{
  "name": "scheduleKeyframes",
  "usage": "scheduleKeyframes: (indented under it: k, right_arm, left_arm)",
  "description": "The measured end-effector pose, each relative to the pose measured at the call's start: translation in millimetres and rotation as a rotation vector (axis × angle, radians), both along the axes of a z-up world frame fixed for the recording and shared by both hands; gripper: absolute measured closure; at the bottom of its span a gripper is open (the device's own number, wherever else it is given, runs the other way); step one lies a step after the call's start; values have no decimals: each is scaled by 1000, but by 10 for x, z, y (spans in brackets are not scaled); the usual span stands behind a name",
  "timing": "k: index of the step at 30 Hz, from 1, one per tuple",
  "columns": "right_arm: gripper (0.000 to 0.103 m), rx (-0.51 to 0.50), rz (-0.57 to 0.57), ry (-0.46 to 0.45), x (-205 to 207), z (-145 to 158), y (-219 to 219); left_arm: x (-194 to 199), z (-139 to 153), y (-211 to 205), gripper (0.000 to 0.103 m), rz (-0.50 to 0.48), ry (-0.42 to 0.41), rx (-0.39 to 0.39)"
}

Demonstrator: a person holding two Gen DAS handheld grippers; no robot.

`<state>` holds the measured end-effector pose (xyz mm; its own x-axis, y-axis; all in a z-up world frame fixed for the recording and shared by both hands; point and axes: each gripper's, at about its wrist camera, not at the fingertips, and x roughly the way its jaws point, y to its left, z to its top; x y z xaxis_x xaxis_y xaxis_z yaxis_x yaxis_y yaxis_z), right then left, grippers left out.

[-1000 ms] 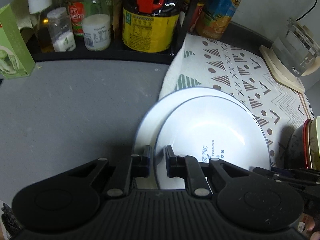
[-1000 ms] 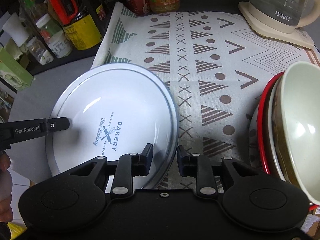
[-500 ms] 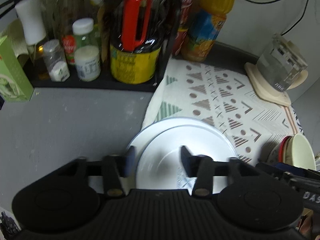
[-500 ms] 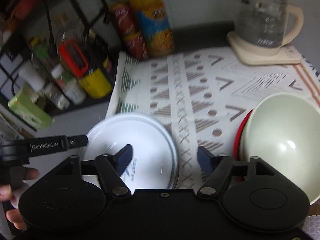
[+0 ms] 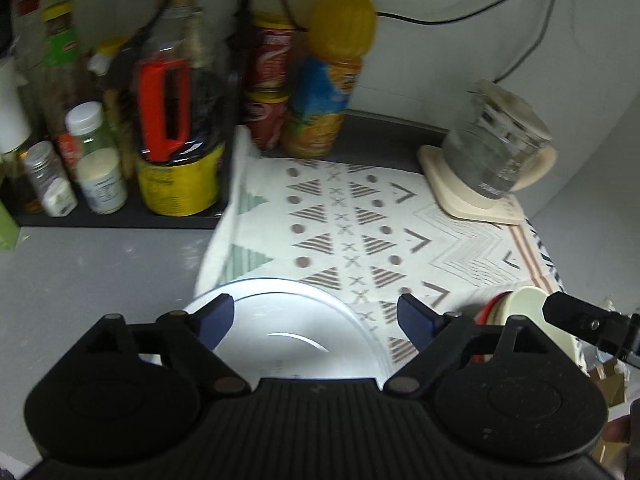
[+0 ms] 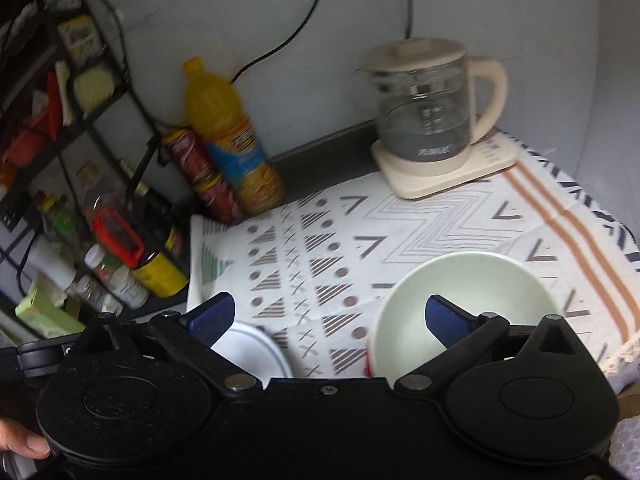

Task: Organize plates and bowls
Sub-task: 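Move both grippers to the red bowl holding the green bowls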

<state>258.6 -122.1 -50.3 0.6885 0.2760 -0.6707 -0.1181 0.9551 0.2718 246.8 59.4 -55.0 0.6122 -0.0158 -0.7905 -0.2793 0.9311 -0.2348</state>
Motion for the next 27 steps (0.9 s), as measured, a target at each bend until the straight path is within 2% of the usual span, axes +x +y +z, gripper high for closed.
scheduleKeyframes:
  k: [15,27]
  right_arm:
    - [0,-9,-137,-29,-141,10,-634]
    - [0,4,-262,16,-200,-159,-1068]
  left_arm:
    - [352,3,-769,15,-198,-10,-15]
    - [578,-109,-1199,15,-316,18,-32]
